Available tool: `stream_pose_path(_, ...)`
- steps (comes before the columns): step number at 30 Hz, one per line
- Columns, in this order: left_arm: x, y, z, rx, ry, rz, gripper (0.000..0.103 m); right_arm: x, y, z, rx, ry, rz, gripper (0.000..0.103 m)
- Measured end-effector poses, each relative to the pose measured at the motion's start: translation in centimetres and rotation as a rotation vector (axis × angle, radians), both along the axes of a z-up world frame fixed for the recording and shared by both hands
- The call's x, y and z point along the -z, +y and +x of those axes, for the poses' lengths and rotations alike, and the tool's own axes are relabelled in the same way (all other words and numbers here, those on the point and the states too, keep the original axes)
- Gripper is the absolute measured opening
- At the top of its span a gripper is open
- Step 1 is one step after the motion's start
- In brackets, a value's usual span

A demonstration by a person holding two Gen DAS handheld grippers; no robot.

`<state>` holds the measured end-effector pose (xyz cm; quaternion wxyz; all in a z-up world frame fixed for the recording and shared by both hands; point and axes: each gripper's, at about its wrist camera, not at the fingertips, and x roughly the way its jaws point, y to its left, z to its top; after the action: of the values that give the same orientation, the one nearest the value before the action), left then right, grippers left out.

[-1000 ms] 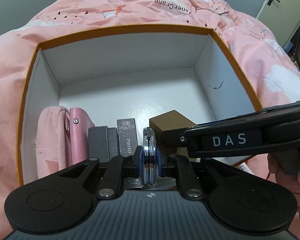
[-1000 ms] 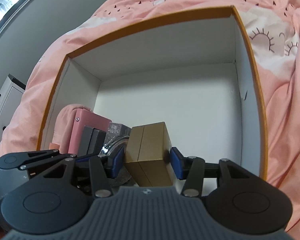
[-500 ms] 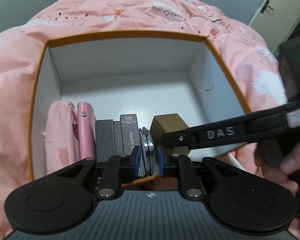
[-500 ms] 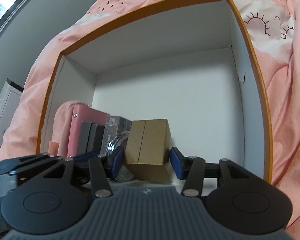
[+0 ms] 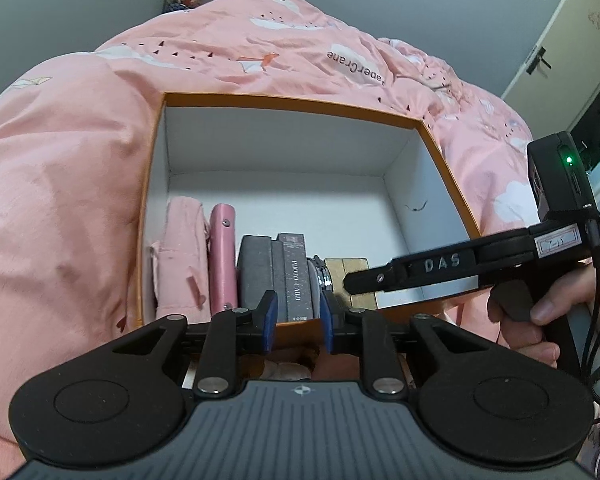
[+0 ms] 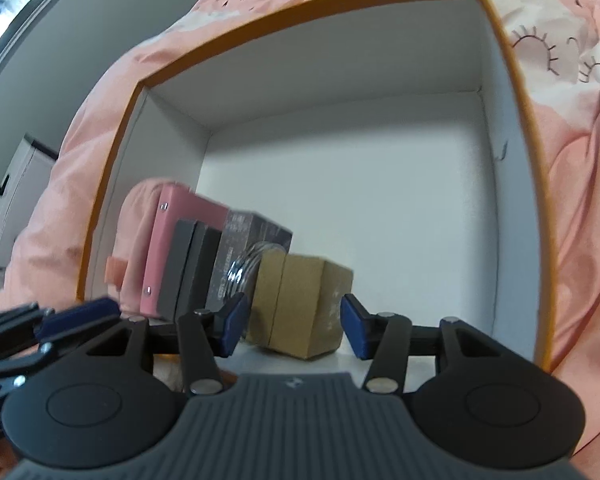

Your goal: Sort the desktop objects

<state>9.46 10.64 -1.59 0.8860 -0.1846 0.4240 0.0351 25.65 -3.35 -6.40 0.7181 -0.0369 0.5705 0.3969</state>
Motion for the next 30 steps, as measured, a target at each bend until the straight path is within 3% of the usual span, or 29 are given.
stream_pose_path(1, 0.0, 0.1, 0.0, -0.004, -0.001, -0.002, 0.025, 0.0, -0.1, 0.2, 0.008, -0.005, -0.002, 0.052)
stream_pose_path(3, 0.0, 0.2, -0.1, -0.009, -0.003, -0.003, 0.025, 0.1, -0.1, 0.7, 0.025, -0.019, -0.01, 0.032)
stream_pose_path(7, 0.1, 0.2, -0.3, -0.011, -0.007, -0.008, 0.025, 0.7, -0.2, 1.5, 0.036, 0.015, 0.013, 0.026)
stream_pose_path(19, -0.3, -0.5, -0.9, -0.002, -0.017, -0.001, 0.025, 1.0, -0.5, 1.5, 0.041, 0.038, 0.055, 0.024)
stream_pose_path(23, -1.1, -0.7, -1.7, 0.004, -0.031, 0.007, 0.025, -0.1, -1.3, 0.6, 0.032, -0.037, 0.079, 0.027)
stream_pose_path(26, -1.8, -0.9, -2.4, -0.004, -0.044, 0.03, 0.025, -1.8, -2.3, -0.7, 0.014, -0.123, 0.112, 0.036)
stream_pose_path(30, -2.7, -0.8, -3.4, -0.006, -0.028, 0.069, 0.025, -4.2, -3.8, -3.0, -0.025, -0.204, 0.146, 0.036)
